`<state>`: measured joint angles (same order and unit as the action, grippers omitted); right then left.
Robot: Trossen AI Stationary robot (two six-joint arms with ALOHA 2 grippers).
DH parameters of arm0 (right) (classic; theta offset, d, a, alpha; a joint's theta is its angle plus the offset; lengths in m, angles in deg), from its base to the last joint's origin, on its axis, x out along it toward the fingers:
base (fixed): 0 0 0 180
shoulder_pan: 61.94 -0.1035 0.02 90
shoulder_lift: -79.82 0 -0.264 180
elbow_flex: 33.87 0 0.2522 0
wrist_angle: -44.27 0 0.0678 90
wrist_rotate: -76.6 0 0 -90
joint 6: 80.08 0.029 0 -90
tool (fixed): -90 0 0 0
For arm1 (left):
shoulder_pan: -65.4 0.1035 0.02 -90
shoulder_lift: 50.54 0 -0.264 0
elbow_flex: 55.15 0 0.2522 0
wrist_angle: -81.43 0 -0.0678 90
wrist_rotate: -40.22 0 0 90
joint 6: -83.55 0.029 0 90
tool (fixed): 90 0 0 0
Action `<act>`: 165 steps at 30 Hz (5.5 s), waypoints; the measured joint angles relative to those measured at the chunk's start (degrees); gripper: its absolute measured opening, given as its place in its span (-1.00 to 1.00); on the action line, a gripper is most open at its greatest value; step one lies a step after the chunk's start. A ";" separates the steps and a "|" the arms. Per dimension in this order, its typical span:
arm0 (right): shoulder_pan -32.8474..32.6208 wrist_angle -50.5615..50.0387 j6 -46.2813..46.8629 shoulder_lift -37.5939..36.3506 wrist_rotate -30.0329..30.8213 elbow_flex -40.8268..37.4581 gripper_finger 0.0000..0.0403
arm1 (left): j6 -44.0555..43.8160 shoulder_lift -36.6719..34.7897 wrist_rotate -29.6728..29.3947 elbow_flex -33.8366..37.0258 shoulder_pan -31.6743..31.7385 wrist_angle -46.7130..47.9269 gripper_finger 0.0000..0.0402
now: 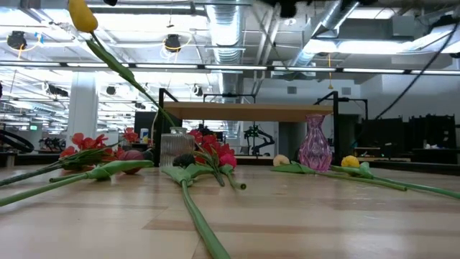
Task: Pick and place flowers into a vace then onto a shelf
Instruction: Put the right black flower into the transparent vase
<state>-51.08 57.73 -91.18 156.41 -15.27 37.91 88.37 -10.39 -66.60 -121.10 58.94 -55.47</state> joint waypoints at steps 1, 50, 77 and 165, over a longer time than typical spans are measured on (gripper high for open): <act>-1.17 4.62 -0.77 -0.39 -0.11 -2.03 -1.00 | 0.07 -0.01 0.00 0.00 0.01 -0.03 -0.52; -1.93 41.57 2.61 36.33 3.52 11.90 -1.00 | 0.42 -0.01 -0.09 0.00 0.00 -0.14 -0.52; 1.36 33.54 3.70 36.31 3.32 15.47 -1.00 | 0.42 -0.01 -0.09 -0.02 0.00 -0.43 -0.52; 0.77 32.00 4.75 44.59 0.44 23.24 -0.99 | 0.55 -0.01 -0.07 -0.02 0.02 -0.31 -0.52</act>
<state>-50.31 89.73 -86.43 201.00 -14.83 61.14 88.92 -10.40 -66.67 -121.12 58.96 -55.79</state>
